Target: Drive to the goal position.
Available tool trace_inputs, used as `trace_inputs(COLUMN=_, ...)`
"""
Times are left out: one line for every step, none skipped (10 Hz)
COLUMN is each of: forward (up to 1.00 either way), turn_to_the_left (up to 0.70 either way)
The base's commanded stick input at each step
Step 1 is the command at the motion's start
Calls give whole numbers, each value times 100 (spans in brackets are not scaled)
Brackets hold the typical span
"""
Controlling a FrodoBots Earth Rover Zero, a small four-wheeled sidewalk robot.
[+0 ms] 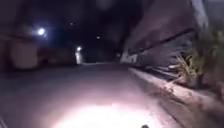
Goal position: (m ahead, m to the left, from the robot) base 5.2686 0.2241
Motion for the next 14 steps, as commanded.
trace_inputs(forward=70, turn_to_the_left=0)
trace_inputs(forward=70, turn_to_the_left=0)
trace_inputs(forward=70, turn_to_the_left=0)
trace_inputs(forward=70, turn_to_the_left=0)
trace_inputs(forward=70, turn_to_the_left=0)
trace_inputs(forward=70, turn_to_the_left=0)
trace_inputs(forward=70, turn_to_the_left=0)
trace_inputs(forward=70, turn_to_the_left=0)
trace_inputs(forward=70, turn_to_the_left=0)
trace_inputs(forward=70, turn_to_the_left=0)
trace_inputs(forward=70, turn_to_the_left=0)
trace_inputs(forward=70, turn_to_the_left=0)
trace_inputs(forward=70, turn_to_the_left=0)
trace_inputs(forward=70, turn_to_the_left=0)
